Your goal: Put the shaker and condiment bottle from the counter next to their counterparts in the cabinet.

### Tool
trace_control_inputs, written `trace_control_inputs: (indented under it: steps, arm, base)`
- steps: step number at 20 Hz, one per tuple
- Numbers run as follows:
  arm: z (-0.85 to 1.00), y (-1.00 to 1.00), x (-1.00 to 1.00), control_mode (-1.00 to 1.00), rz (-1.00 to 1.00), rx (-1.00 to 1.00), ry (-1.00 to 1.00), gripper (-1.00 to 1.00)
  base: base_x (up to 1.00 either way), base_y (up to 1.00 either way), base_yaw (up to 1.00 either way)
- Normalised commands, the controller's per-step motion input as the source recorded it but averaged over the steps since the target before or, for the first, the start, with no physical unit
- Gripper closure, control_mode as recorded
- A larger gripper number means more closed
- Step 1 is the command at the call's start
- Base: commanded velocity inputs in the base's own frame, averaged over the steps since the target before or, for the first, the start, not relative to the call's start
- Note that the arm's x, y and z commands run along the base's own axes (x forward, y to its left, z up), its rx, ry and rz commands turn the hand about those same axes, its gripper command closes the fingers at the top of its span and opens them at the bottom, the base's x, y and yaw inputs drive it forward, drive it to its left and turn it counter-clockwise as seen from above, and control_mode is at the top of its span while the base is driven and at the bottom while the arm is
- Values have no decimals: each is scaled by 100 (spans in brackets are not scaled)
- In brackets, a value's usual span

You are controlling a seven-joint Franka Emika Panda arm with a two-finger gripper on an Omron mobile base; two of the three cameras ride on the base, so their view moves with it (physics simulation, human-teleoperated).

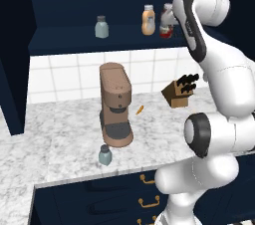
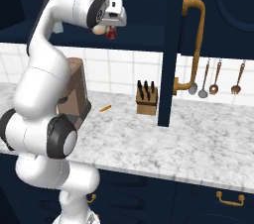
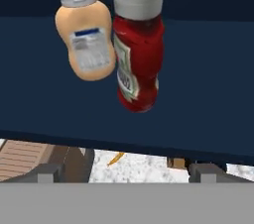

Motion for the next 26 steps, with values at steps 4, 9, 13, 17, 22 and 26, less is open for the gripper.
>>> trace_control_inputs:
  steps: [4, 9, 13, 17, 22, 26]
  arm:
    - [-8, 0, -57, -100, 0, 0, 0, -100]
    - [-17, 0, -60, -100, 0, 0, 0, -100]
    - [-26, 0, -63, -100, 1, 0, 0, -100]
    - [-38, 0, -62, -100, 3, 0, 0, -100]
    - [-42, 0, -59, -100, 4, 0, 0, -100]
    - [-42, 0, -52, -100, 5, 0, 0, -100]
  base:
    - [0, 0, 0]
    - [0, 0, 0]
    - [0, 0, 0]
    - [0, 0, 0]
    - [0, 0, 0]
    - [0, 0, 0]
